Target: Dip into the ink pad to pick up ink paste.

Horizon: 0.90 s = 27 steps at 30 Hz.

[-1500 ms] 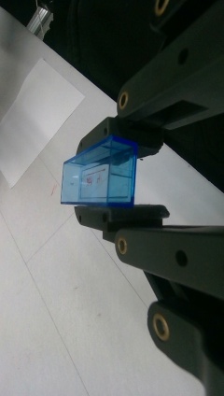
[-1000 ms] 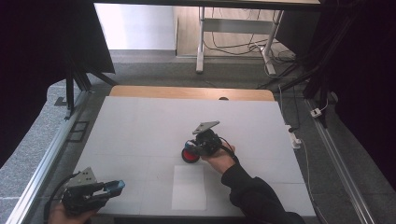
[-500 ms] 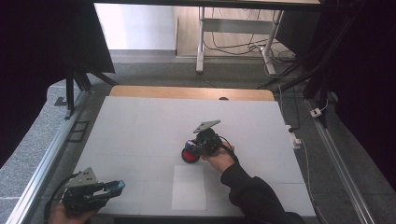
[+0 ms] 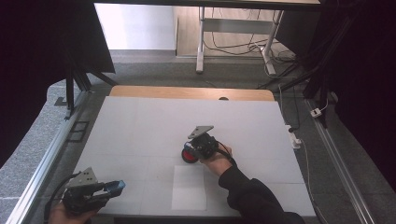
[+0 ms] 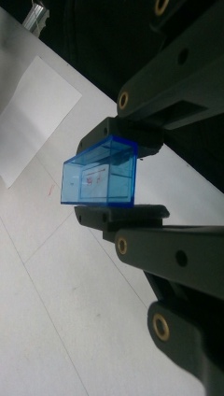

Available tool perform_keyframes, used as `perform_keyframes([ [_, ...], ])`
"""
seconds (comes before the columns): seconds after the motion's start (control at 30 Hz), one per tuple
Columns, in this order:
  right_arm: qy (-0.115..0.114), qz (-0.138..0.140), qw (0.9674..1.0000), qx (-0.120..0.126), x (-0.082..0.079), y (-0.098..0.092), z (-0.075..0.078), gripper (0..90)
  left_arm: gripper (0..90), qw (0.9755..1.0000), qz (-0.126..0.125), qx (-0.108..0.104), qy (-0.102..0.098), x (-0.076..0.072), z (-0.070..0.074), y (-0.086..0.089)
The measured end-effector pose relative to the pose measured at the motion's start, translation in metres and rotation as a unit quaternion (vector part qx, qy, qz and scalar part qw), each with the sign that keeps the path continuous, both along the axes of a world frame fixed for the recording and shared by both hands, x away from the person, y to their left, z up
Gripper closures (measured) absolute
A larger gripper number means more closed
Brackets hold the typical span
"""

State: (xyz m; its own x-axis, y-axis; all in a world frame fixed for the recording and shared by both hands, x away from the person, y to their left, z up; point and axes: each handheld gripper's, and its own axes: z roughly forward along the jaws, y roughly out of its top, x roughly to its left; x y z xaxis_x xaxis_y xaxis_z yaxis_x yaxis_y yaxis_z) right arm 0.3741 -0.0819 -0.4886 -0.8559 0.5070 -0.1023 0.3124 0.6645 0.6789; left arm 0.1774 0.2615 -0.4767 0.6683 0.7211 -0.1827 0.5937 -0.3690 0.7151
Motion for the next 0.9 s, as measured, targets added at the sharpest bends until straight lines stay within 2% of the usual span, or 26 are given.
perform_keyframes([
  [0.33, 0.044, -0.007, 0.9974, 0.056, 0.012, -0.014, -0.004, 71.5, 67.5, 1.0, -0.001, 0.001, -0.001, 0.0, 0.0, 0.0],
  [0.67, 0.052, 0.003, 0.9976, 0.045, 0.015, -0.013, -0.001, 71.0, 67.6, 1.0, 0.0, -0.004, 0.0, 0.0, 0.0, 0.001],
  [0.9, 0.044, 0.006, 0.9984, 0.036, 0.014, -0.011, 0.001, 70.9, 67.6, 1.0, 0.003, -0.005, -0.002, -0.001, 0.0, 0.001],
])
